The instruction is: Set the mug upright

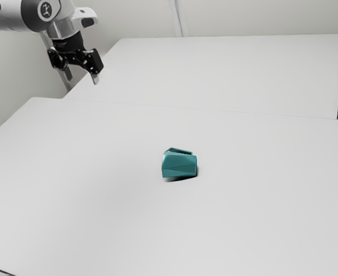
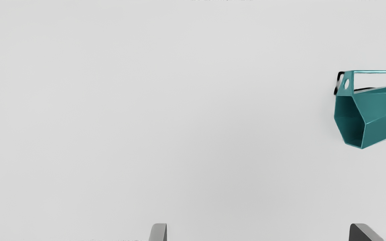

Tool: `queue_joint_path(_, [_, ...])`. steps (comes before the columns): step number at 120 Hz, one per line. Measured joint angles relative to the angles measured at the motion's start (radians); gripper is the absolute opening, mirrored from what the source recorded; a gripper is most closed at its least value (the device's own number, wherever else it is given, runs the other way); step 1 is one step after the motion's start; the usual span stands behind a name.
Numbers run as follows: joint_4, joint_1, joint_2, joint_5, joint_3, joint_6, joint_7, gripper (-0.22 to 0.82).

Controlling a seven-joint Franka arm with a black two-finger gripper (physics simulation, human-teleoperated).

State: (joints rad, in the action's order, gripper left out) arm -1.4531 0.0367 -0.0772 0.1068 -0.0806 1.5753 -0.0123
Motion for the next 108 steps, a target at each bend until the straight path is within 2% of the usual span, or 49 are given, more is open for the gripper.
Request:
queue_joint_path(15, [0.008,-0.059,-0.008,0.028,-0.005,0.005,-0.009,0.59])
queue_joint_path(28, [0.006,-0.047,-0.015,0.012,-0.008,0.024,-0.015,0.59])
queue_joint_path(35, [-0.012,-0.030,-0.022,-0.042,-0.038,0.047,-0.017,0.59])
queue_joint_path(65, [-0.218,-0.056,-0.019,-0.319,-0.119,0.220,-0.032,0.59])
queue_joint_path(87, [-0.436,-0.043,0.026,-0.504,-0.126,0.392,-0.065,0.59])
queue_joint_path(108, [-0.573,-0.014,0.026,-0.680,-0.127,0.539,-0.124,0.59])
